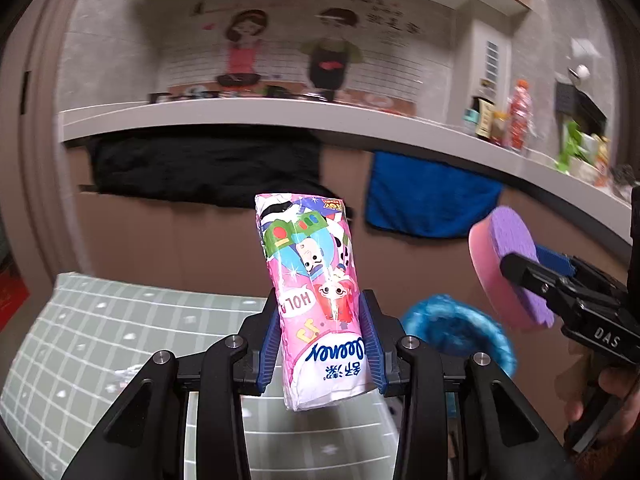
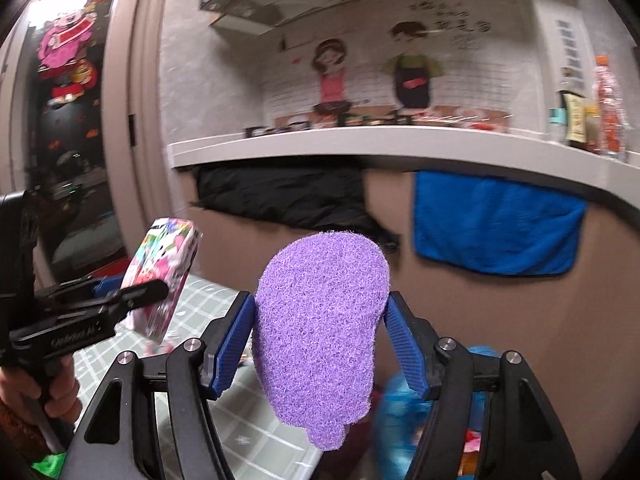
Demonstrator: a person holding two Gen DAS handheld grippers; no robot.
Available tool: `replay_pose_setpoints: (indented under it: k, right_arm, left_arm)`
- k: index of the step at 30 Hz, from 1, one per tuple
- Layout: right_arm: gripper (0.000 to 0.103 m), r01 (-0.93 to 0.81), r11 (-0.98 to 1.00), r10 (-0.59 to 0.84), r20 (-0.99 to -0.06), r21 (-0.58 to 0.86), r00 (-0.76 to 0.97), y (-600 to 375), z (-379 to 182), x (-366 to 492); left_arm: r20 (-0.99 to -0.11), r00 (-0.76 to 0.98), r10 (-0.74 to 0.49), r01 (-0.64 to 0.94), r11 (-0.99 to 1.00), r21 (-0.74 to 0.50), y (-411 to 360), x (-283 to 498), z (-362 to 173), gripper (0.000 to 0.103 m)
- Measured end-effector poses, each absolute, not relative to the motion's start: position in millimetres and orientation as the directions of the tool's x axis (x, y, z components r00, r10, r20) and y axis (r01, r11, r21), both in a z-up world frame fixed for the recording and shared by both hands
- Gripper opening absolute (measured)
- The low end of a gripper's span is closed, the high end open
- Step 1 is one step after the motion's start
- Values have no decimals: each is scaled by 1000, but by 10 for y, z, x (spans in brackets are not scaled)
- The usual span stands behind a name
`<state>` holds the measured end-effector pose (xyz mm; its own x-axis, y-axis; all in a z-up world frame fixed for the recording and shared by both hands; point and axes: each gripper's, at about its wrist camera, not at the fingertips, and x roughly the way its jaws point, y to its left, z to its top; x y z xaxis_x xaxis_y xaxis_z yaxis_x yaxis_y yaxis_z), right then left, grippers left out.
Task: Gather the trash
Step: 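Lift the pink tissue pack and purple sponge toward the blue bin, then carry the pink tissue pack and purple sponge over the blue bin and release both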
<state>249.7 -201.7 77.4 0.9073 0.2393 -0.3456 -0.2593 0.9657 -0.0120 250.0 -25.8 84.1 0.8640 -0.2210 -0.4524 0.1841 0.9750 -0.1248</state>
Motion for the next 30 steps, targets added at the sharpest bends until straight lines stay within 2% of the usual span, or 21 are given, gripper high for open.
replay_pose_setpoints:
  k: [10, 18, 21, 30]
  right_arm:
    - [63, -96, 995, 86, -329, -13, 940, -2808, 633, 2384]
    - [63, -11, 999, 23, -348, 38, 937, -3319, 487, 2466]
    - [63, 12, 998, 10, -363, 58, 932, -3483, 402, 2524]
    - [63, 52, 995, -11, -423, 87, 906, -3777, 123, 2714]
  left_arm:
    - [-475, 823, -313, 312, 946, -83, -1139, 2735, 678, 38]
    - [-523, 775, -355, 376, 924, -70, -1645, 2975, 470, 38]
    - [-538, 744, -397, 412, 906, -98, -1764, 3058, 335, 38]
    - [-610, 679, -409, 416, 898, -140, -2049, 3362, -54, 38]
